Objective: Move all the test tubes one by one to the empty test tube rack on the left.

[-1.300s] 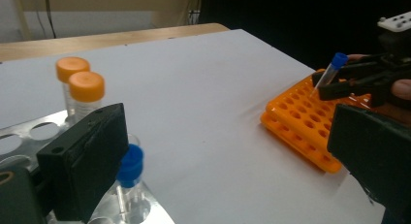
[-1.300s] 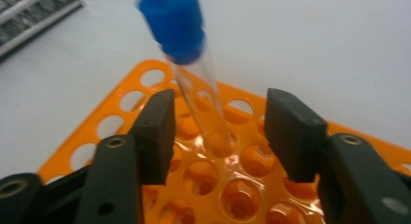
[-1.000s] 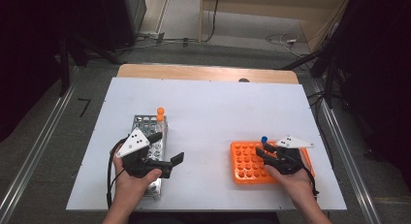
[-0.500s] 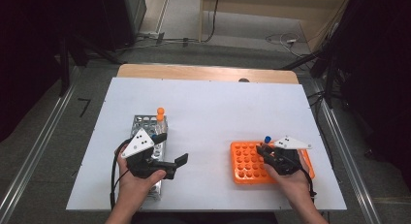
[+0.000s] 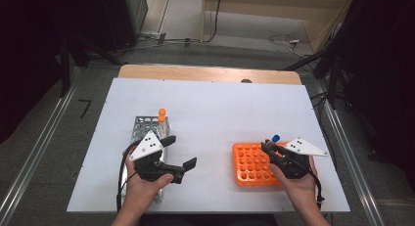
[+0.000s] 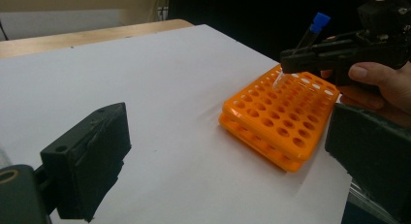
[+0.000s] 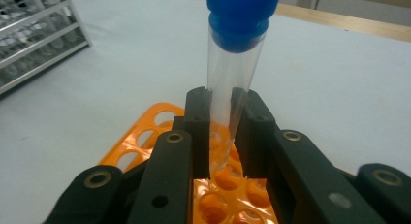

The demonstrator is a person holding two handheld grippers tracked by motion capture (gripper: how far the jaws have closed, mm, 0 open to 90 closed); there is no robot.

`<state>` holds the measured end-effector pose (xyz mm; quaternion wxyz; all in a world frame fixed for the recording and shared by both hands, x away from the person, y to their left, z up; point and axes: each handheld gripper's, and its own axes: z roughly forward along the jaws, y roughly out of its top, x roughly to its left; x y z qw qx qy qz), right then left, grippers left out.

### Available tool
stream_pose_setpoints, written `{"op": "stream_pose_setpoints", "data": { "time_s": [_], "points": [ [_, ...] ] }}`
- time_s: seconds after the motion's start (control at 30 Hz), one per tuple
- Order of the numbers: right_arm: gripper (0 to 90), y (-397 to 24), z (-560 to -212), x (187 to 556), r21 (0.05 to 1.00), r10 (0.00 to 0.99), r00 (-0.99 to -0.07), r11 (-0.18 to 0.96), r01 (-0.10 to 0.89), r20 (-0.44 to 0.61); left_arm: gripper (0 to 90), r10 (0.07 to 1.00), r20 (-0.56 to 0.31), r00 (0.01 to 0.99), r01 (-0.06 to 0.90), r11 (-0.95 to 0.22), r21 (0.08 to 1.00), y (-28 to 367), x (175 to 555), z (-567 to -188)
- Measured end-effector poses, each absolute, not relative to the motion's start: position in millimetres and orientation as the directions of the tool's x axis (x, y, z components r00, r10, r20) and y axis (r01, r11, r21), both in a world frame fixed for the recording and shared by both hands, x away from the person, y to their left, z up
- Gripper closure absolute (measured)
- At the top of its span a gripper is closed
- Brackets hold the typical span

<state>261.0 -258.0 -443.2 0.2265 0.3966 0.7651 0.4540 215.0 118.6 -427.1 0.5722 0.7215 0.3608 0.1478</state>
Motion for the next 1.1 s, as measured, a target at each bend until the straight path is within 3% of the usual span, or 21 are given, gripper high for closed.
{"op": "stream_pose_setpoints", "data": {
  "time_s": [0.63,0.83,1.1],
  "points": [
    [75.1,-219,-450,240,0.873,0.661,-0.749,0.336,0.354,0.049,6.3,0.621,-0.194,0.759,0.333,-0.114,0.936,85,216,-429],
    [75.2,-204,-452,232,0.870,0.609,-0.792,0.366,0.330,0.045,12.8,0.586,-0.189,0.788,0.316,-0.122,0.941,73,214,-429],
    [75.1,-190,-454,223,0.862,0.551,-0.833,0.395,0.317,0.054,28.7,0.516,-0.175,0.839,0.289,-0.150,0.945,56,211,-428]
  ]
}}
